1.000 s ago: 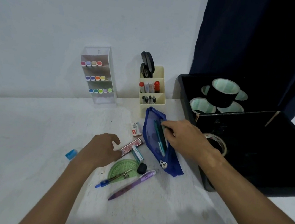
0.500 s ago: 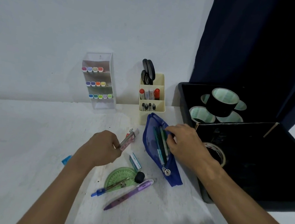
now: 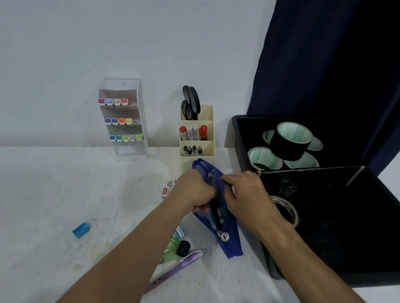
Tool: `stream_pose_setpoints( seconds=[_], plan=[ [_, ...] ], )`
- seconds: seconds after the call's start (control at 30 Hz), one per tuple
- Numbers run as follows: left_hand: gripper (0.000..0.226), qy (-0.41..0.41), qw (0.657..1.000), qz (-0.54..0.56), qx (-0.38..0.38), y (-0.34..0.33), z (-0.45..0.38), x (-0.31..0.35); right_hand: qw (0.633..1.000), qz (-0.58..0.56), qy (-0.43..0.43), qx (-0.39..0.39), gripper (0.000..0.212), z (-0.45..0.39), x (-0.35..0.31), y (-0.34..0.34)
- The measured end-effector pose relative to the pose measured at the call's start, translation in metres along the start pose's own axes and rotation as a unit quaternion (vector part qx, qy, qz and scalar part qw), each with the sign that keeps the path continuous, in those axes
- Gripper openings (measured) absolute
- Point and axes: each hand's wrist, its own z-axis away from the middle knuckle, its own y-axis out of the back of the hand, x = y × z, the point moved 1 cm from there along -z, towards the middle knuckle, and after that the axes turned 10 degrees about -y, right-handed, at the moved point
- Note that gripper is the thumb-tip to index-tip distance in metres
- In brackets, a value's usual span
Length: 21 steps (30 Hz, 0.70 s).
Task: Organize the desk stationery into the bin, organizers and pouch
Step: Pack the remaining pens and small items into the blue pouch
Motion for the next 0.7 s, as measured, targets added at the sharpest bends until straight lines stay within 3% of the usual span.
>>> stream_pose_setpoints(
  seconds=[0.27, 0.53, 0.7],
  plan=[
    [0.017, -0.045, 0.992, -0.108, -0.040, -0.001, 0.003, 0.001, 1.000, -0.014, -0.011, 0.008, 0.025, -0.001, 0.001, 0.001],
    [0.014, -0.058, 0.995, -0.085, -0.017, 0.044, 0.041, -0.034, 0.999, -0.041, -0.003, -0.018, 0.032, 0.002, 0.004, -0.001],
    [0.014, -0.064, 0.973, -0.179, -0.130, 0.042, 0.073, -0.061, 0.998, -0.057, -0.003, -0.035, 0.034, 0.005, -0.001, 0.001]
  ],
)
